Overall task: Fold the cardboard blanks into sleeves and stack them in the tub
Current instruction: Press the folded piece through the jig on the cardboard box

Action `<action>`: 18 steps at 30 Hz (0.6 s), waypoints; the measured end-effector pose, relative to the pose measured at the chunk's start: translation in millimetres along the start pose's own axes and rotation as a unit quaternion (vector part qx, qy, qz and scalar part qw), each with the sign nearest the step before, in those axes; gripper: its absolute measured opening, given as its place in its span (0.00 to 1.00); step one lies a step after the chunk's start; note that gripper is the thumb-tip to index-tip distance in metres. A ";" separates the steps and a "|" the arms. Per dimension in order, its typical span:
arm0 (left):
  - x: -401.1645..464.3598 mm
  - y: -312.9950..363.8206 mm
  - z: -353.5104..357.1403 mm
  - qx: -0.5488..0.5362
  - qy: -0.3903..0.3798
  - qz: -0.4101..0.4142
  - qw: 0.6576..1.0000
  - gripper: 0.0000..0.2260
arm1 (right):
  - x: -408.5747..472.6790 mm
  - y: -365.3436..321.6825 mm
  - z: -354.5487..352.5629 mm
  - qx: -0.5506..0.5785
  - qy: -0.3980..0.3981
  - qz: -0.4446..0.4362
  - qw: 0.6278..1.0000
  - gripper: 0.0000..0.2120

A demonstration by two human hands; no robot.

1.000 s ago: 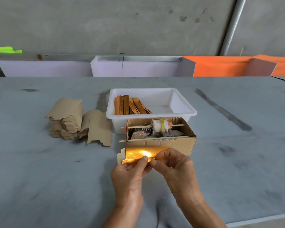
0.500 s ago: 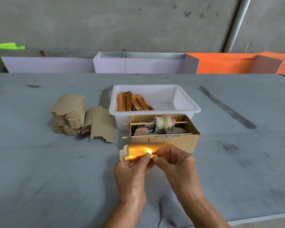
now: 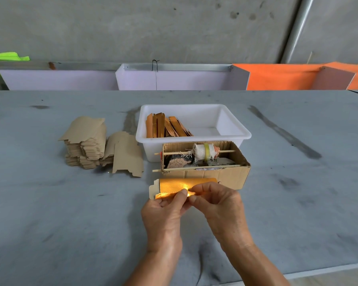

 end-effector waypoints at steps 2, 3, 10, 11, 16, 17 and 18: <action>-0.4 0.4 -0.3 0.002 0.002 0.001 1.000 0.06 | 0.4 -0.3 0.2 0.000 -0.006 0.002 1.000 0.06; -0.6 0.4 -0.5 0.003 0.003 0.001 1.000 0.07 | 0.6 -0.5 0.2 -0.001 -0.009 0.002 1.000 0.06; -1.4 1.1 -0.4 0.003 0.002 -0.005 1.000 0.06 | 1.4 0.3 -1.1 -0.003 -0.020 0.006 1.000 0.07; -1.5 1.3 -0.4 0.002 0.001 -0.007 1.000 0.05 | 1.6 -0.1 -1.2 -0.002 -0.022 0.005 1.000 0.07; -2.0 2.3 -0.6 0.000 -0.003 -0.007 1.000 0.05 | 2.4 -3.1 -2.0 -0.008 -0.035 0.004 0.999 0.08; -2.0 2.4 -0.6 0.000 -0.005 -0.006 1.000 0.05 | 2.4 -3.7 -2.5 -0.010 -0.036 0.005 0.999 0.08; -2.0 2.4 -0.7 0.001 -0.006 -0.006 1.000 0.05 | 2.4 -4.4 -2.7 -0.015 -0.037 0.005 0.999 0.08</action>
Point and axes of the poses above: each hand's wrist, its own x-axis towards the middle knuckle, its own z-axis out of the palm, y = z × x, the point moved 4 cm from there along x, towards the middle knuckle, and after that the axes turned 4 degrees about x, right-handed, at the moved point
